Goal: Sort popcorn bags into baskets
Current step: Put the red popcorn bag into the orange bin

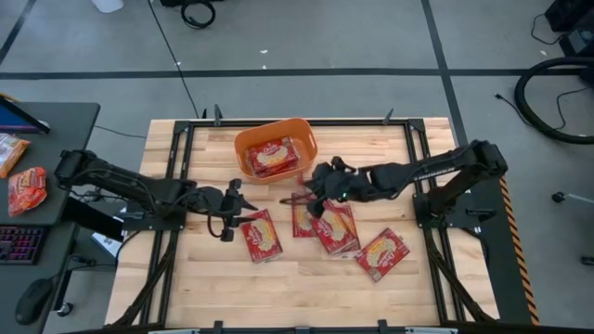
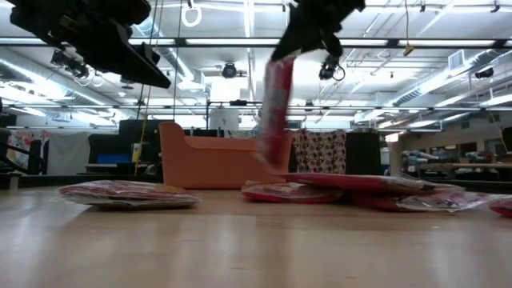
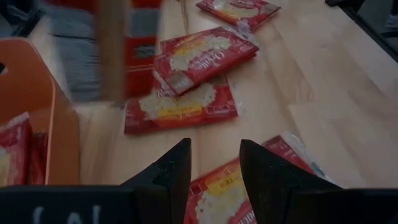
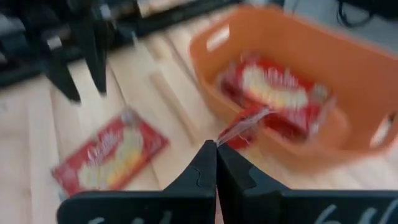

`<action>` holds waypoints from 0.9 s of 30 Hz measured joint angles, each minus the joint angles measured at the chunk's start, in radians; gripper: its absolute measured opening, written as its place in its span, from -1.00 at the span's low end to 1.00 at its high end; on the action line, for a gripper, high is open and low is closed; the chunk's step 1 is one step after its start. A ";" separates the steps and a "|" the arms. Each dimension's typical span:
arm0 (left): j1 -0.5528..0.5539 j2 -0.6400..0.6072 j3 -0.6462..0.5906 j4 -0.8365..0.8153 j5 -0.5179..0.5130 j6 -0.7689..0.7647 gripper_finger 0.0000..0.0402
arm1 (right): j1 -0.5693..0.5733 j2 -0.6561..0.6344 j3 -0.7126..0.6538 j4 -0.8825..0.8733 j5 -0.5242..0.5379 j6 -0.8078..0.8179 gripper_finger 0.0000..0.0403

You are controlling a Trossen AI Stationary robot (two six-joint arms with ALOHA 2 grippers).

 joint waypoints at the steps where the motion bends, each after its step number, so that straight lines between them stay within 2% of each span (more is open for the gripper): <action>1: -0.003 -0.010 0.000 -0.017 -0.001 -0.005 -0.29 | -0.012 -0.006 0.000 0.036 -0.013 -0.023 -0.99; 10: -0.015 -0.066 0.000 -0.052 0.000 -0.027 -0.30 | -0.145 -0.013 0.001 0.344 -0.221 -0.192 -0.99; 16: -0.016 -0.077 0.000 -0.052 0.000 -0.050 -0.30 | -0.251 -0.011 0.001 0.397 -0.281 -0.248 -0.99; 22: -0.016 -0.077 0.000 -0.050 0.000 -0.078 -0.30 | -0.338 -0.009 0.001 0.383 -0.284 -0.309 -0.99; 27: -0.016 -0.077 0.000 -0.049 0.000 -0.108 -0.30 | -0.401 0.044 0.002 0.376 -0.296 -0.333 -0.99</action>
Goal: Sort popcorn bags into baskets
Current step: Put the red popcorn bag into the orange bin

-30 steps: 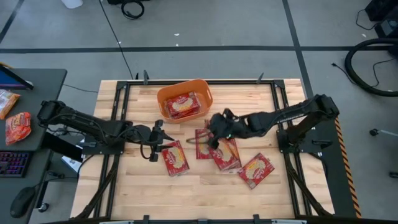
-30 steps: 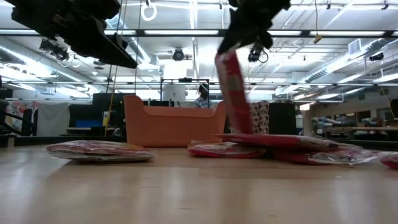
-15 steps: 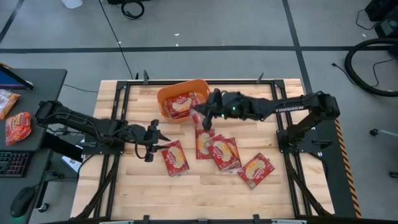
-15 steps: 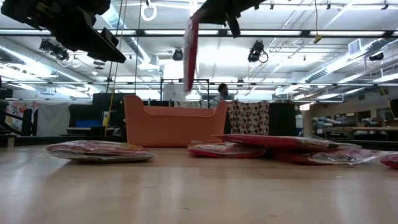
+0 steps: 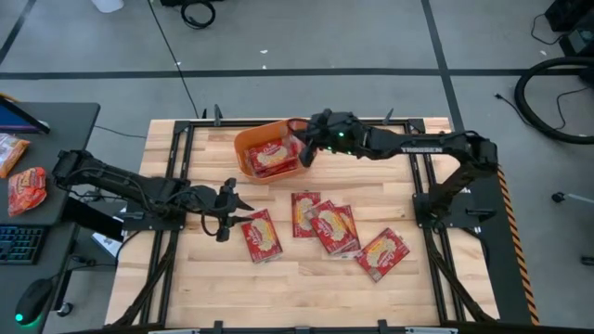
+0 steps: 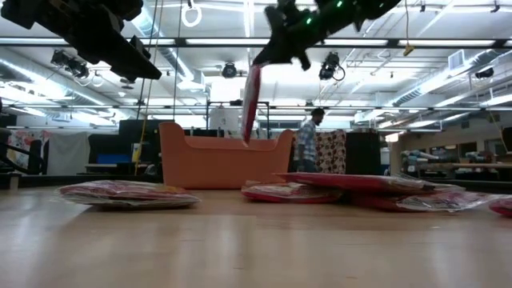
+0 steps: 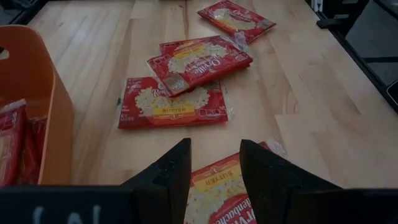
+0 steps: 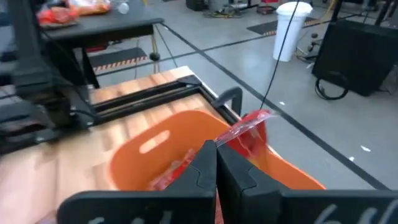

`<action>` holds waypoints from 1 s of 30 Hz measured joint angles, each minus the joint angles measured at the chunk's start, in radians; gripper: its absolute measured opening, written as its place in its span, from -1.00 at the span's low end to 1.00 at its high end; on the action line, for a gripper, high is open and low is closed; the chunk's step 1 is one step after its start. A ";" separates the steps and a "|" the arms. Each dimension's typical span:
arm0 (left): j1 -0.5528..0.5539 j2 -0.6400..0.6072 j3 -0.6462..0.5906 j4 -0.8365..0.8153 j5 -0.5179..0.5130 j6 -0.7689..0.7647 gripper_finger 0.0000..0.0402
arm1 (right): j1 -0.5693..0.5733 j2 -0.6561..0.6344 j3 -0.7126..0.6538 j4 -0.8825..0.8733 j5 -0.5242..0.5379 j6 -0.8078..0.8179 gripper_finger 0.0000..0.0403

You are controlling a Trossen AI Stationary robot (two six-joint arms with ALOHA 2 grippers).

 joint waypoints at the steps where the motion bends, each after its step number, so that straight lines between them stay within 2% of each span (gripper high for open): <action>1: 0.000 0.000 0.000 -0.001 0.000 -0.004 -0.30 | -0.015 0.014 -0.002 -0.015 -0.012 0.000 -0.99; 12: -0.003 0.000 0.000 0.000 0.000 -0.058 -0.30 | -0.083 0.219 -0.001 0.223 -0.171 0.011 -0.98; 22: -0.003 0.000 0.000 0.000 0.000 -0.058 -0.30 | -0.084 0.415 -0.001 0.522 -0.227 0.038 -0.96; 26: -0.003 0.000 0.000 -0.002 0.000 -0.059 -0.30 | -0.080 0.466 -0.001 0.583 -0.238 0.030 -0.79; 30: -0.003 0.000 0.000 -0.024 0.000 -0.069 -0.30 | -0.079 0.452 0.003 0.511 -0.284 0.036 -0.50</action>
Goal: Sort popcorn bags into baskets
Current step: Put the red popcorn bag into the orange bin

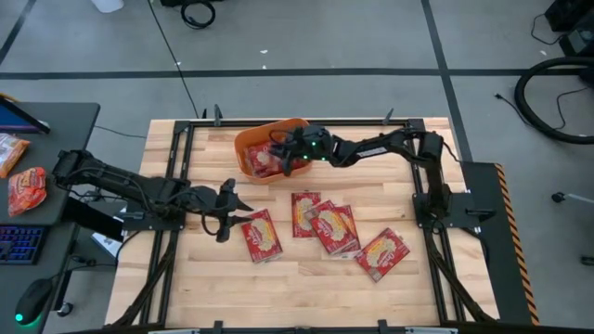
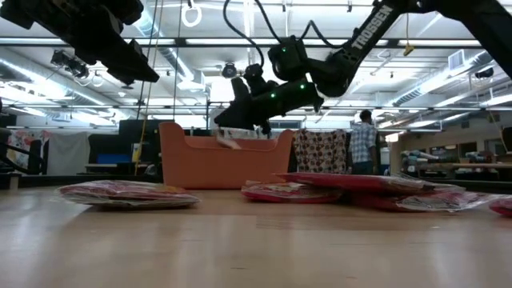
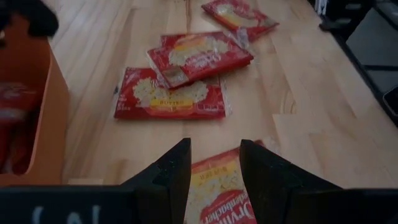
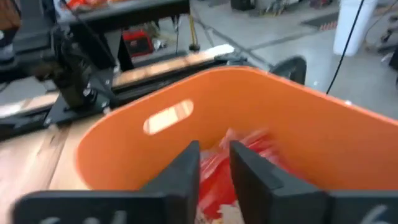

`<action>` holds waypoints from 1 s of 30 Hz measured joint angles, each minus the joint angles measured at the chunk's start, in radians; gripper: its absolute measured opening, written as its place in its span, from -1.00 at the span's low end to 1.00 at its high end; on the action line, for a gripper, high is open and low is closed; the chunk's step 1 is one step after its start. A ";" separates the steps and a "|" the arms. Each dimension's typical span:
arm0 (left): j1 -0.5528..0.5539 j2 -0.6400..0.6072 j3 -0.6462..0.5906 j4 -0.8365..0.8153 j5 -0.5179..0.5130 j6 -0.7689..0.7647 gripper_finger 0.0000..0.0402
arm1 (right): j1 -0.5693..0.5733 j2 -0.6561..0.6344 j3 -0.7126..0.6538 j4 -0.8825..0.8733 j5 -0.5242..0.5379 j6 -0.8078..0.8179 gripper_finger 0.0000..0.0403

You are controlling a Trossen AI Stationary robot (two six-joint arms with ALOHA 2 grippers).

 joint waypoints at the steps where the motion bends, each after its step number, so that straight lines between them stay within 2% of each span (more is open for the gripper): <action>1: 0.000 0.000 0.000 -0.009 0.000 0.001 -0.30 | 0.002 -0.014 0.000 -0.027 -0.003 -0.001 -0.43; 5: 0.000 0.000 0.000 -0.044 0.000 0.002 -0.30 | 0.021 -0.093 0.001 -0.173 0.017 -0.038 -0.20; 10: 0.000 0.000 0.000 -0.075 0.000 0.020 -0.30 | 0.102 -0.191 0.002 -0.347 0.053 -0.103 -0.13; 12: 0.000 0.001 0.000 -0.081 0.000 0.023 -0.30 | 0.158 -0.214 0.002 -0.430 0.117 -0.126 -0.13; 18: 0.000 0.001 0.000 -0.084 0.000 0.047 -0.30 | 0.347 -0.233 0.001 -0.647 0.406 -0.117 -0.13; 23: 0.000 0.001 0.000 -0.083 -0.002 0.075 -0.30 | 0.489 -0.232 0.001 -0.813 0.577 0.032 -0.13; 30: 0.000 0.001 0.000 -0.074 -0.099 0.122 -0.30 | 0.666 -0.231 0.001 -0.967 0.683 0.315 -0.13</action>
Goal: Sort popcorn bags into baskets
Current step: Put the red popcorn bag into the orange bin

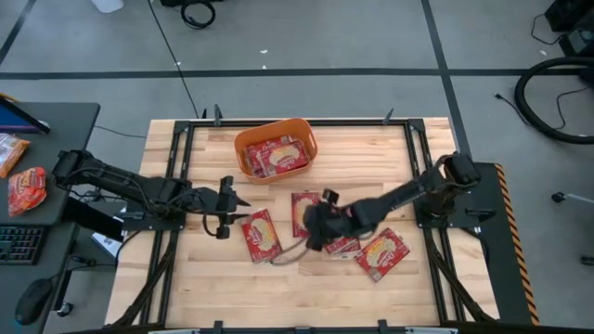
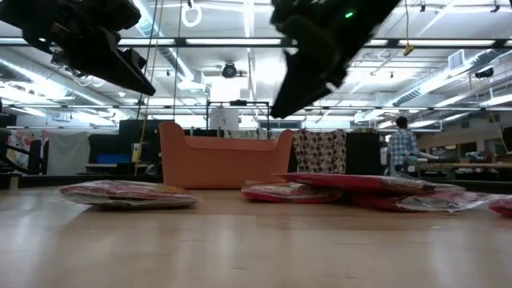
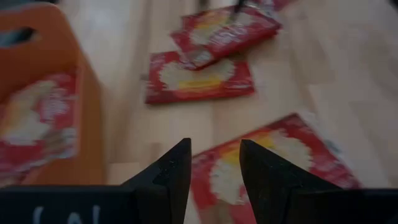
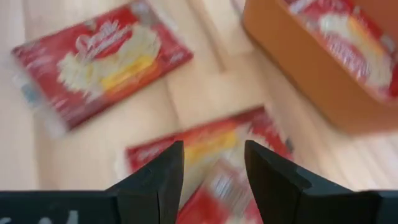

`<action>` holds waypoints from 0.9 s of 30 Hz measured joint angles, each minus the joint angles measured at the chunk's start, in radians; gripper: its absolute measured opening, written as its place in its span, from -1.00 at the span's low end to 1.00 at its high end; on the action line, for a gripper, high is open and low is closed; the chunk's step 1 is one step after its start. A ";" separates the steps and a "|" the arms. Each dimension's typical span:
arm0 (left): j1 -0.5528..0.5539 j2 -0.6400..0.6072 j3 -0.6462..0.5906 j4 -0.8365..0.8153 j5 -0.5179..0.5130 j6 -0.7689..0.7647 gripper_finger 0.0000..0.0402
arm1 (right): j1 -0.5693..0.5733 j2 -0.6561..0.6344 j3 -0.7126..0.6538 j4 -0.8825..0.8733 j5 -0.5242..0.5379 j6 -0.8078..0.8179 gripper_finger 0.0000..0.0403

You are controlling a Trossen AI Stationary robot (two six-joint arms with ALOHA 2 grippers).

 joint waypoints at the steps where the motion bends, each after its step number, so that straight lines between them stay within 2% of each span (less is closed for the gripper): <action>1: 0.000 0.000 0.000 0.005 -0.021 0.012 -0.30 | 0.024 0.000 0.000 -0.021 0.019 0.039 -0.13; 6: 0.001 0.000 0.000 0.042 -0.081 0.083 -0.30 | 0.123 0.000 0.000 -0.055 0.089 0.184 -0.13; 11: 0.001 0.000 0.000 0.087 -0.088 0.155 -0.30 | 0.183 0.001 0.000 -0.051 0.140 0.278 -0.13; 15: 0.001 0.000 0.000 0.093 -0.089 0.187 -0.30 | 0.203 0.076 0.030 -0.063 0.146 0.309 -0.13; 18: 0.001 0.000 0.000 0.092 -0.089 0.196 -0.30 | 0.213 0.163 0.109 -0.127 0.144 0.300 -0.13; 27: 0.001 0.000 0.000 0.085 -0.088 0.213 -0.30 | 0.227 0.387 0.420 -0.531 0.166 0.329 -0.13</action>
